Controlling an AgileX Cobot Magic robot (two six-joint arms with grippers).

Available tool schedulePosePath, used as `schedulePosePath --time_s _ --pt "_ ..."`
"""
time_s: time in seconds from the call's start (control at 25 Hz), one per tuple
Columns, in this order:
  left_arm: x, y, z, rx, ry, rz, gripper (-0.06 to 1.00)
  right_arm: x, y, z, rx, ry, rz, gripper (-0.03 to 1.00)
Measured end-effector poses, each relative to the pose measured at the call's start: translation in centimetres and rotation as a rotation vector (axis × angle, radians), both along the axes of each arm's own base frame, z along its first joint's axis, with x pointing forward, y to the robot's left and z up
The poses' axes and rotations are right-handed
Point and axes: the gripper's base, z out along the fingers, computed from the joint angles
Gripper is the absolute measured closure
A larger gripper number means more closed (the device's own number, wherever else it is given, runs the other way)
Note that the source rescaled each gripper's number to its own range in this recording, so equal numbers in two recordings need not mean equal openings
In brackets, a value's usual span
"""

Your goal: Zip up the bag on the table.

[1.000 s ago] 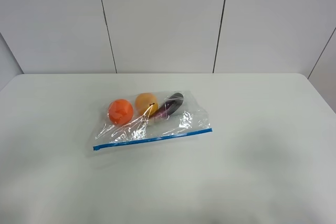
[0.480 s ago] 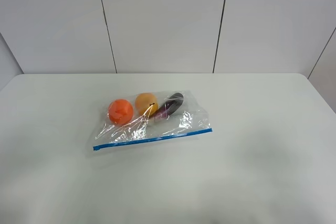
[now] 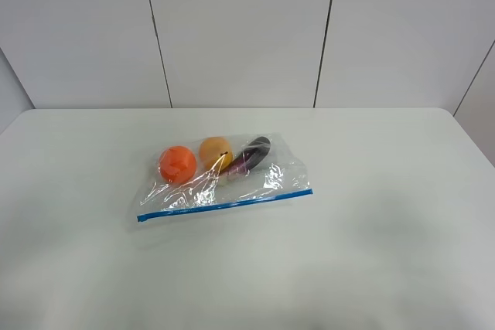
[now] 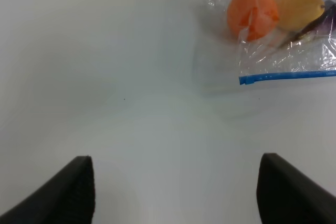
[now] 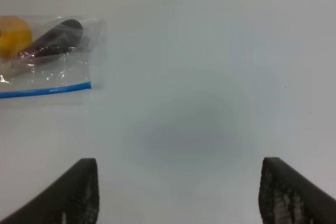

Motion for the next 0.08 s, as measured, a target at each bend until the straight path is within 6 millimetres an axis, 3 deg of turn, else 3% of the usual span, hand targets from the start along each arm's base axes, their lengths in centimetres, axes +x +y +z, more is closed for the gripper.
schedulePosePath --time_s 0.08 --pt "0.0 0.0 0.0 0.0 0.0 0.0 0.16 0.0 0.0 0.0 0.0 0.0 0.0 0.12"
